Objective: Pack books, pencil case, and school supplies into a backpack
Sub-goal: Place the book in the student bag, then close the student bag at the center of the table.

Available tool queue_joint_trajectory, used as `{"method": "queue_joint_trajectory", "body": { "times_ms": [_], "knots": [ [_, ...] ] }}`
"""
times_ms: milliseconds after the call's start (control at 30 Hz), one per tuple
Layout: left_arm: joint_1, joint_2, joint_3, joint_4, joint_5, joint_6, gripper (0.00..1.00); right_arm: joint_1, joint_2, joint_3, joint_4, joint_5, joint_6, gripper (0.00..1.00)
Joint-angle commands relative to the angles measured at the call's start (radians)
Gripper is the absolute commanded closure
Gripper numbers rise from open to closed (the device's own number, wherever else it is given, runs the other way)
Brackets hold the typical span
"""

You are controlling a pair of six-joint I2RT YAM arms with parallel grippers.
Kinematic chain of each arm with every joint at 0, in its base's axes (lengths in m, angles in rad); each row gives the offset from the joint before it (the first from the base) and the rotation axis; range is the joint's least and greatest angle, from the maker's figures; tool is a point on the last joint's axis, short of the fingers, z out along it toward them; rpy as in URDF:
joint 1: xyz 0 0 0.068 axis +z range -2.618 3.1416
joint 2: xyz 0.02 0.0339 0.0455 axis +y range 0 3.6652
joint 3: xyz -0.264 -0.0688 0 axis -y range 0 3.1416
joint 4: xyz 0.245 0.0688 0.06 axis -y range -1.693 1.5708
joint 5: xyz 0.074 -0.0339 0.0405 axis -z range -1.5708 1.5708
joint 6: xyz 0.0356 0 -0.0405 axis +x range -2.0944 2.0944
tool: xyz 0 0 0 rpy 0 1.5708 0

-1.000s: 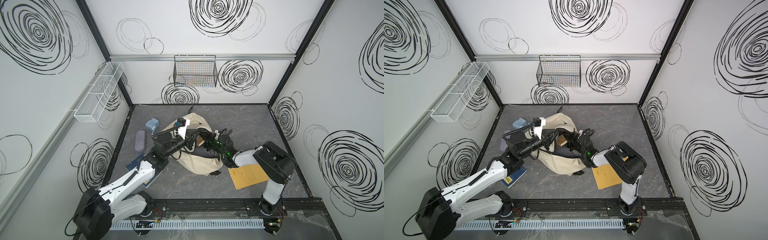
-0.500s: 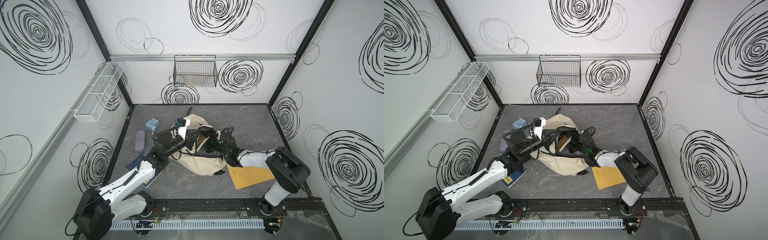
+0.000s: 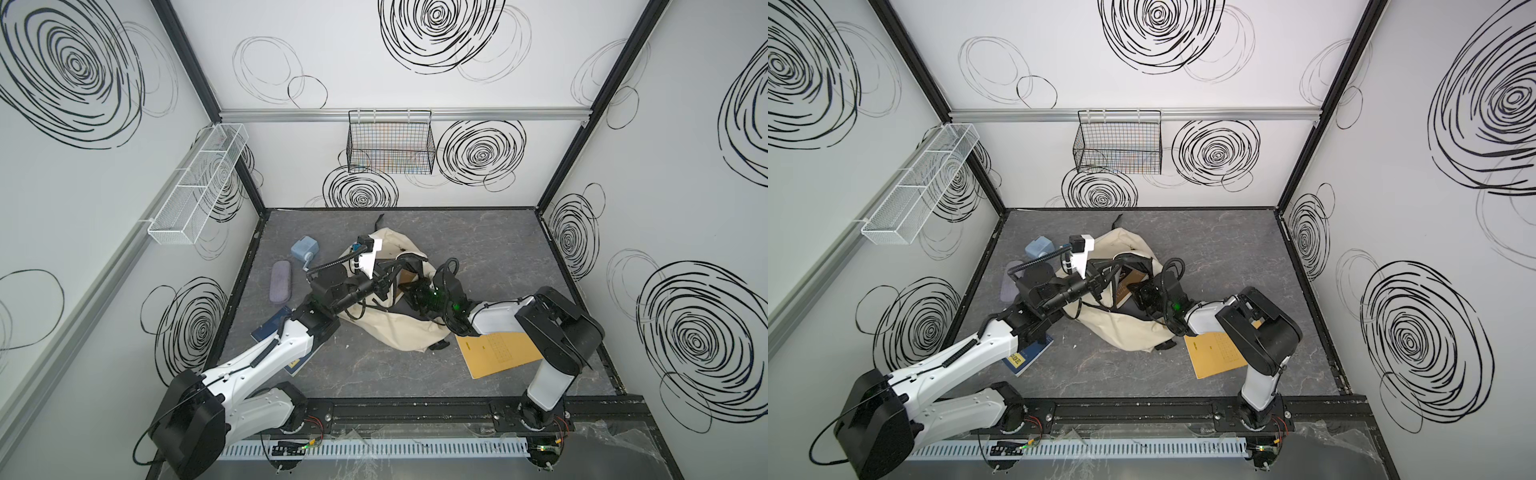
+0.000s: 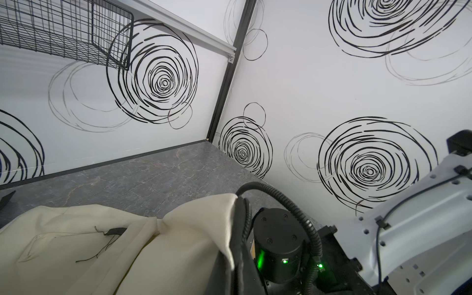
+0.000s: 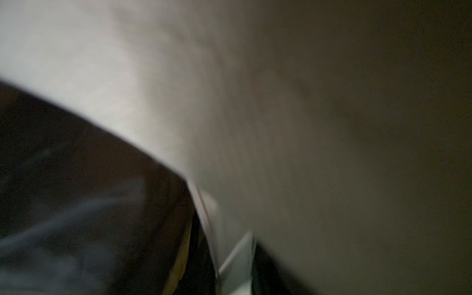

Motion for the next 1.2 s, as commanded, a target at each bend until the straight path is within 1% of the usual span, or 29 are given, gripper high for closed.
{"method": "queue_joint_trajectory", "body": {
  "times_ms": [0,33,100,133,167,200,233,367,533,667,700,800,867,900,933,1000,1033,1067,1100,1133,1167],
  "knots": [
    [-0.029,-0.012,0.032,0.119,0.039,0.014,1.00,0.001,0.026,0.036,0.084,-0.007,-0.021,0.78],
    [-0.037,-0.012,0.032,0.111,0.029,0.025,1.00,-0.003,0.037,0.041,0.089,-0.012,-0.026,0.76],
    [-0.043,-0.013,0.026,0.096,0.007,0.040,1.00,-0.011,0.048,0.046,0.089,-0.030,-0.036,0.67],
    [-0.042,-0.014,0.023,0.095,0.005,0.040,1.00,-0.013,0.044,0.041,0.084,-0.039,-0.042,0.59],
    [-0.040,-0.015,0.019,0.092,-0.002,0.043,1.00,-0.016,0.031,0.036,0.063,-0.044,-0.050,0.48],
    [-0.041,-0.018,0.016,0.089,-0.010,0.047,1.00,-0.019,0.011,0.029,0.029,-0.046,-0.063,0.41],
    [-0.039,-0.020,0.010,0.083,-0.017,0.054,1.00,-0.021,-0.019,0.018,-0.015,-0.035,-0.086,0.36],
    [-0.037,-0.019,-0.022,0.079,-0.064,0.078,1.00,-0.030,-0.164,-0.029,-0.200,0.054,-0.179,0.27],
    [-0.034,-0.019,-0.060,0.082,-0.144,0.094,1.00,-0.077,-0.311,-0.066,-0.356,0.069,-0.266,0.24],
    [-0.033,-0.018,-0.066,0.069,-0.203,0.128,1.00,-0.131,-0.454,-0.100,-0.501,0.064,-0.341,0.23],
    [-0.034,-0.017,-0.065,0.037,-0.214,0.136,1.00,-0.149,-0.488,-0.106,-0.548,0.060,-0.365,0.23],
    [-0.045,-0.012,-0.051,-0.009,-0.239,0.157,1.00,-0.234,-0.615,-0.135,-0.693,0.059,-0.464,0.23],
    [-0.067,-0.006,-0.045,-0.026,-0.244,0.174,1.00,-0.314,-0.710,-0.163,-0.779,0.076,-0.570,0.24],
    [-0.080,0.000,-0.042,-0.038,-0.249,0.188,0.98,-0.351,-0.751,-0.173,-0.817,0.102,-0.608,0.24],
    [-0.101,0.007,-0.035,-0.050,-0.262,0.205,0.90,-0.399,-0.797,-0.186,-0.863,0.135,-0.648,0.24],
    [-0.144,0.024,-0.021,-0.074,-0.296,0.219,0.89,-0.510,-0.883,-0.208,-0.929,0.161,-0.739,0.24],
    [-0.165,0.033,-0.016,-0.079,-0.311,0.215,0.84,-0.580,-0.912,-0.213,-0.971,0.157,-0.787,0.24],
    [-0.181,0.040,-0.011,-0.085,-0.318,0.209,0.74,-0.656,-0.930,-0.214,-1.007,0.143,-0.831,0.24],
    [-0.195,0.047,-0.006,-0.092,-0.334,0.200,0.68,-0.717,-0.938,-0.218,-1.030,0.119,-0.867,0.24],
    [-0.211,0.053,0.000,-0.105,-0.353,0.187,0.67,-0.786,-0.938,-0.220,-1.056,0.088,-0.908,0.24],
    [-0.226,0.058,0.008,-0.129,-0.373,0.174,0.66,-0.806,-0.924,-0.212,-1.089,0.105,-0.941,0.23]
  ]
}}
